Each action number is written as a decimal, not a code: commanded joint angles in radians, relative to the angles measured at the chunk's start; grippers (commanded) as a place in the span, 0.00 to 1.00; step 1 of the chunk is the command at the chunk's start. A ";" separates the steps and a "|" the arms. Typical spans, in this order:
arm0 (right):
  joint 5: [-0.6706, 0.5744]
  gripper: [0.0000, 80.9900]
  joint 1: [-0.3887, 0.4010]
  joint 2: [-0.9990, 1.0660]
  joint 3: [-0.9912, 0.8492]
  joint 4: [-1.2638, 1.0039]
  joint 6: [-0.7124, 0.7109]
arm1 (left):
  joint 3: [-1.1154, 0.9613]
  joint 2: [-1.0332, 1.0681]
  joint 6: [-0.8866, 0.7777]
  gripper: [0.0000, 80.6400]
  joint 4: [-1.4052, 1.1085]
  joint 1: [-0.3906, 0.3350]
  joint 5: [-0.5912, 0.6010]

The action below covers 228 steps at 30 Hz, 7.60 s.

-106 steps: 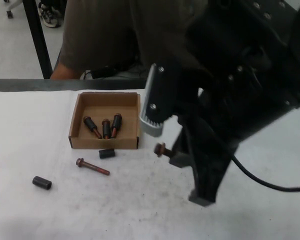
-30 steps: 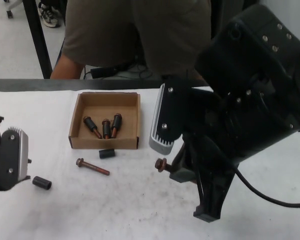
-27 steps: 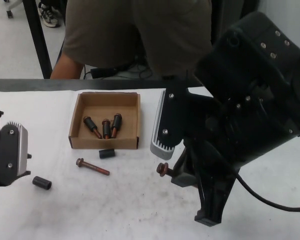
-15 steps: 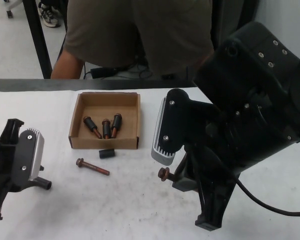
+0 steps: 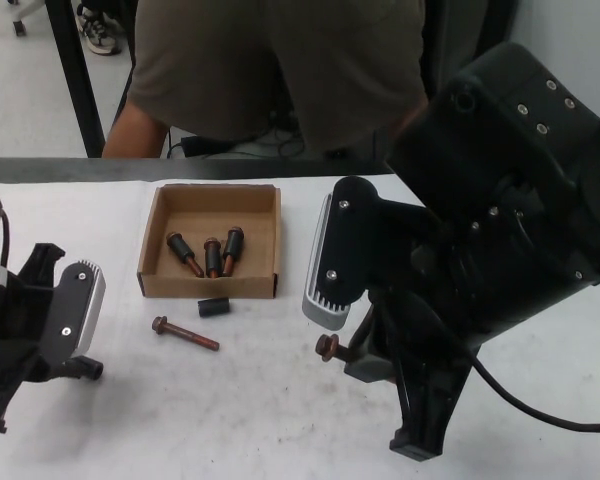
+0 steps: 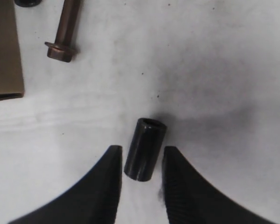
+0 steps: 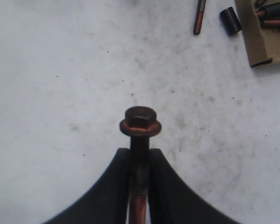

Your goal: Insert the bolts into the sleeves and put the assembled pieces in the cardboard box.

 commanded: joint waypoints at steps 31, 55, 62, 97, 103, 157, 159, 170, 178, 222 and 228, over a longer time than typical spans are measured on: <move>-0.008 0.00 -0.004 -0.014 0.002 -0.058 0.005 | -0.019 0.131 0.169 0.27 -0.010 -0.045 -0.204; -0.008 0.00 -0.004 -0.036 0.002 -0.040 0.073 | -0.123 -0.110 -0.159 0.01 0.031 -0.375 -0.197; -0.008 0.00 -0.004 -0.119 0.002 -0.033 0.110 | -0.225 -0.162 -0.645 0.01 0.111 -0.464 -0.152; -0.055 0.00 -0.002 -0.204 0.002 -0.637 0.942 | 0.090 -0.874 -1.722 0.01 -0.138 -0.526 0.196; -0.101 0.00 0.000 -0.165 0.002 -0.738 1.029 | 0.103 -0.874 -1.746 0.01 -0.174 -0.526 0.226; -0.088 0.00 0.056 -0.150 0.002 -0.748 1.082 | 0.103 -0.874 -1.795 0.01 -0.306 -0.501 0.010; -0.088 0.00 0.056 -0.150 0.002 -0.748 1.082 | 0.103 -0.874 -1.795 0.01 -0.319 -0.501 0.013; -0.053 0.00 0.059 -0.150 0.002 -0.736 1.040 | 0.103 -0.874 -1.802 0.01 -0.333 -0.501 0.012; -0.078 0.00 0.074 -0.150 0.002 -0.710 0.996 | 0.103 -0.874 -1.802 0.01 -0.361 -0.501 0.012; -0.007 0.62 0.101 -0.191 0.002 -0.582 0.852 | 0.103 -0.869 -1.688 0.01 -0.376 -0.501 -0.034; -0.007 0.62 0.042 -0.277 0.002 -0.451 0.786 | 0.103 -0.776 -1.645 0.01 -0.430 -0.427 -0.012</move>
